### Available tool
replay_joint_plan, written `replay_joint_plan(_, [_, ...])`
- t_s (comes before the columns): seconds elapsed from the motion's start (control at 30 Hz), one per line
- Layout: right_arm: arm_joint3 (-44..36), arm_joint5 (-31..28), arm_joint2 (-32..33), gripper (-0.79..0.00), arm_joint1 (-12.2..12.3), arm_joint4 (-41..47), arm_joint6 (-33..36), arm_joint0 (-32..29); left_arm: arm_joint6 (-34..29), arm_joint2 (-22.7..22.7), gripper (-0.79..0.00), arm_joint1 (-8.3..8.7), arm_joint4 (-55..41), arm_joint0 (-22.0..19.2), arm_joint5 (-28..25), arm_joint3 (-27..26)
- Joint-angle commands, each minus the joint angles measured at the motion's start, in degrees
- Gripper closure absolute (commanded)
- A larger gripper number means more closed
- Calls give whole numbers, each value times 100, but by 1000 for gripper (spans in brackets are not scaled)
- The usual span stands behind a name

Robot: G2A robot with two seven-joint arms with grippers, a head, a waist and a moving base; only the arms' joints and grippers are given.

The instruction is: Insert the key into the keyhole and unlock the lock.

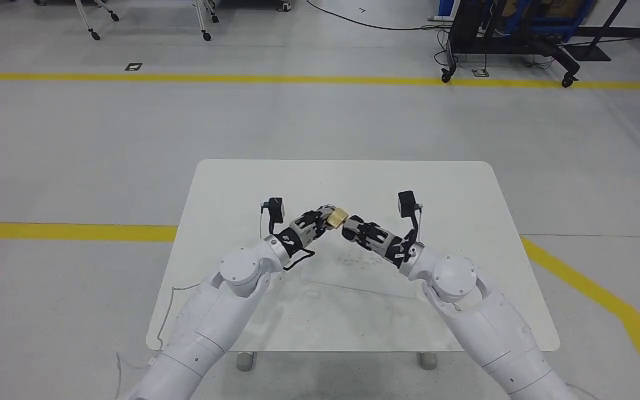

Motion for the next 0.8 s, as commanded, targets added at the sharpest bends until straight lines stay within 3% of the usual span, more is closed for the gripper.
replay_joint_plan(0.0, [0, 1, 2, -785, 1, -1, 1, -2, 142, -45, 0, 0, 47, 2, 6, 4])
replay_joint_plan(0.37, [-17, -12, 2, -785, -1, 27, -5, -10, 267, -267, 0, -7, 1, 83, -300, -137])
replay_joint_plan(0.5, [-122, -322, 107, -785, -30, 931, 315, -158, 185, -311, 0, -26, -170, 111, -477, -160])
replay_joint_plan(0.63, [59, -286, 64, -640, -67, 1364, 534, -119, 2, -326, 0, -49, -429, 105, -435, -106])
replay_joint_plan(0.77, [320, -230, -13, -379, -127, 1953, 870, 51, -63, -327, 0, -65, -458, 82, -459, -56])
